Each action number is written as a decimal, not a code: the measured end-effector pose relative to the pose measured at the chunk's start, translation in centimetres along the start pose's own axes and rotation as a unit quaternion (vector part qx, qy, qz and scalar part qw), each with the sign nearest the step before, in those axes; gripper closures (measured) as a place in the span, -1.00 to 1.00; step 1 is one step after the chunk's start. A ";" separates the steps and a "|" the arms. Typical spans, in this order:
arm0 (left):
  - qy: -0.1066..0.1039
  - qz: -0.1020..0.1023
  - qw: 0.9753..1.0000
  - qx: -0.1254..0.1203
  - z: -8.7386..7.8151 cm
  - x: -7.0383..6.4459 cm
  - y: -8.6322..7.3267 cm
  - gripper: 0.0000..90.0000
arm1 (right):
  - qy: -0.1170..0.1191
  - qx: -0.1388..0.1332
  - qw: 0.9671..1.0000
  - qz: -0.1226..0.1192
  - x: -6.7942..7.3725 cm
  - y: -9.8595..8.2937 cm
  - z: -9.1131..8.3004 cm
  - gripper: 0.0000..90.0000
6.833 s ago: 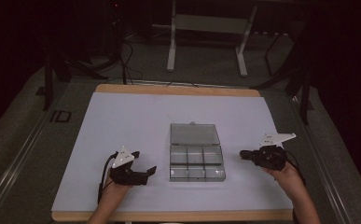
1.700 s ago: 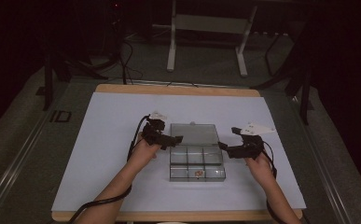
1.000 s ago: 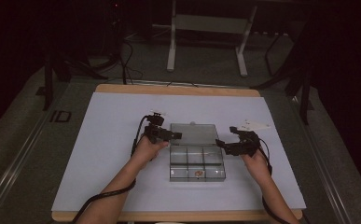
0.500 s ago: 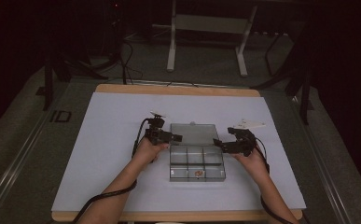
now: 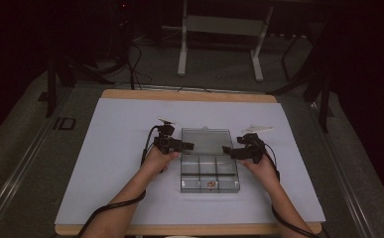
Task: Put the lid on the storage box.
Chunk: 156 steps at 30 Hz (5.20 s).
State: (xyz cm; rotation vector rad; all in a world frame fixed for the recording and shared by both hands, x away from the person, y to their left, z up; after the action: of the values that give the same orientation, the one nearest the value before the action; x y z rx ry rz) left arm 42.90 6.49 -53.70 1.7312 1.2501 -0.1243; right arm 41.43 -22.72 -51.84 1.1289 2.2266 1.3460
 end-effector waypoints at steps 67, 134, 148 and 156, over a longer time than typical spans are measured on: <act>0.033 0.162 0.979 -0.118 -5.1 -4.3 0.1 0.62 | 0.022 -0.053 0.998 -0.013 0.4 1.1 -4.2 0.76; 0.024 0.265 0.956 -0.123 -8.0 -6.9 -5.8 0.53 | 0.058 -0.045 0.997 -0.014 2.0 -2.5 -6.7 0.78; 0.021 0.273 0.955 -0.118 -8.3 -7.0 -6.8 0.53 | 0.068 -0.043 0.997 -0.006 2.2 -3.0 -7.1 0.65; 0.017 0.277 0.954 -0.113 -8.5 -7.0 -7.5 0.53 | 0.070 -0.042 0.997 -0.003 2.1 -3.4 -7.5 0.57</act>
State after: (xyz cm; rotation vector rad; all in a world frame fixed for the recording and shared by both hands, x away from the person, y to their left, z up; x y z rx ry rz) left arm 30.24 8.04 -49.90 1.8158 0.7273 0.3662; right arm 33.91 -26.58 -50.59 1.0280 2.2418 1.5446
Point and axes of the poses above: each handheld gripper's, and its own axes: z roughly forward along the jaws, y roughly out of its top, x roughly to its left, the point moved 2 cm from there along z, roughly forward along the jaws, and after that the axes turned 9 degrees about -x, right-handed, at the moved point
